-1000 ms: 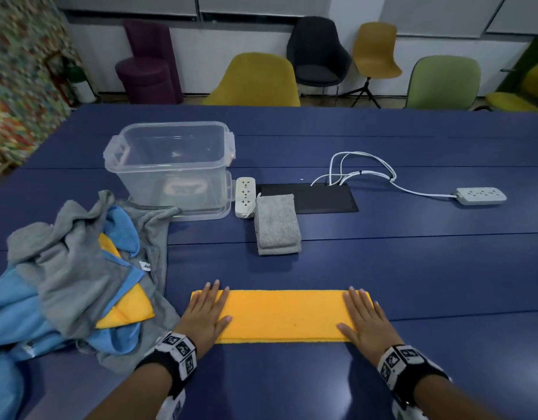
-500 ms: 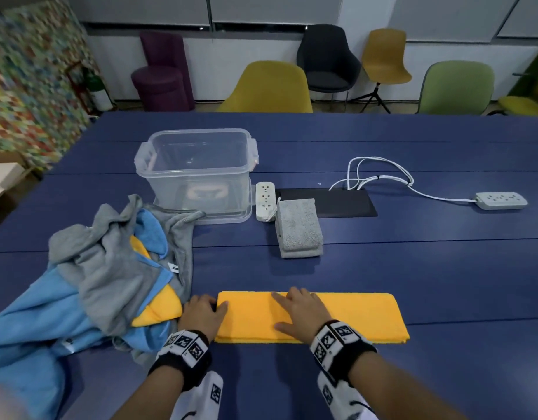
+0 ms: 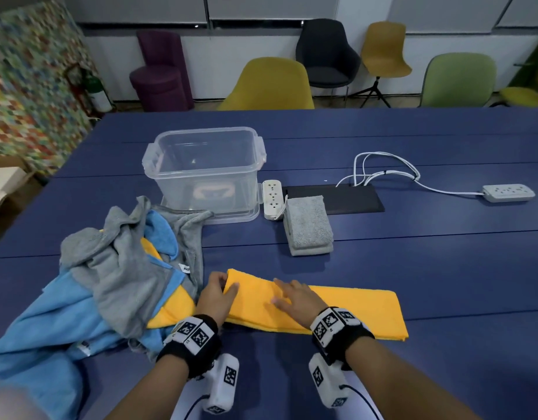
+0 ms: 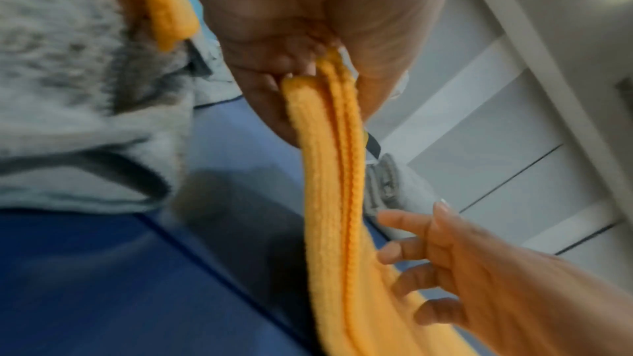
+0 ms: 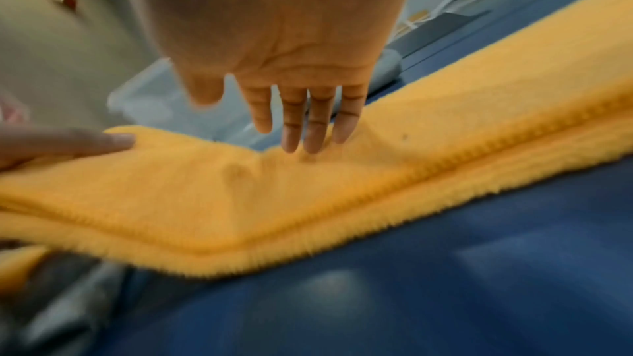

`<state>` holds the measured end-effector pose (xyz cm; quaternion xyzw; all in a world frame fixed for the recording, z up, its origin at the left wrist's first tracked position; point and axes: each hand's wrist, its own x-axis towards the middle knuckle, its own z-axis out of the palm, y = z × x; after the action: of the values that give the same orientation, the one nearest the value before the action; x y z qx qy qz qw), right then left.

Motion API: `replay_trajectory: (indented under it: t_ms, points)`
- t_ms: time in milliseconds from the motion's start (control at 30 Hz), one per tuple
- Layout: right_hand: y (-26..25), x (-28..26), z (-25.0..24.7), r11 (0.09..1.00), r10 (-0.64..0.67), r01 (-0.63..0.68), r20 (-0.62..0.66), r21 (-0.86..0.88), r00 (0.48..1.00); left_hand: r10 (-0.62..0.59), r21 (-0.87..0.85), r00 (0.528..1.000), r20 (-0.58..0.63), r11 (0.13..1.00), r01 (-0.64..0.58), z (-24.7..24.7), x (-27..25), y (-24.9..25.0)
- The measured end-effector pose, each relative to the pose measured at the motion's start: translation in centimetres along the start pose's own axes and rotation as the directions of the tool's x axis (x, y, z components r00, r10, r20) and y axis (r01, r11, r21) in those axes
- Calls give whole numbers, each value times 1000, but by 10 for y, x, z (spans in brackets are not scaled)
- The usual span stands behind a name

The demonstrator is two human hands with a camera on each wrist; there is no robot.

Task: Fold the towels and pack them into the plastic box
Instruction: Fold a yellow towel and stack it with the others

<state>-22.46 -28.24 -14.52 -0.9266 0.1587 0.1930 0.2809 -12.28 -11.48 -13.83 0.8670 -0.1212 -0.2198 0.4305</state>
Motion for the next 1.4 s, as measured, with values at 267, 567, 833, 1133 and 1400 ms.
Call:
replay_trajectory:
  t_ms: [267,567,833,1133,1400]
  points:
    - [28,-27,-32,529,212,-195,94,826,973,201,-354,904,378,934,-60,51,-19,45]
    - [47,-30,-12,725,324,-190,-84,662,942,353,387,860,368,783,-486,78,-15,33]
    - [45,-30,3,810,500,-374,-197,452,843,179,676,787,590,424,-603,103,-14,13]
    - [41,-30,-7,950,313,-306,-253,67,915,5,490,969,247,862,-129,73,1,15]
    - [17,-15,-1,923,289,-229,-164,310,943,-23,136,956,292,991,-18,51,7,16]
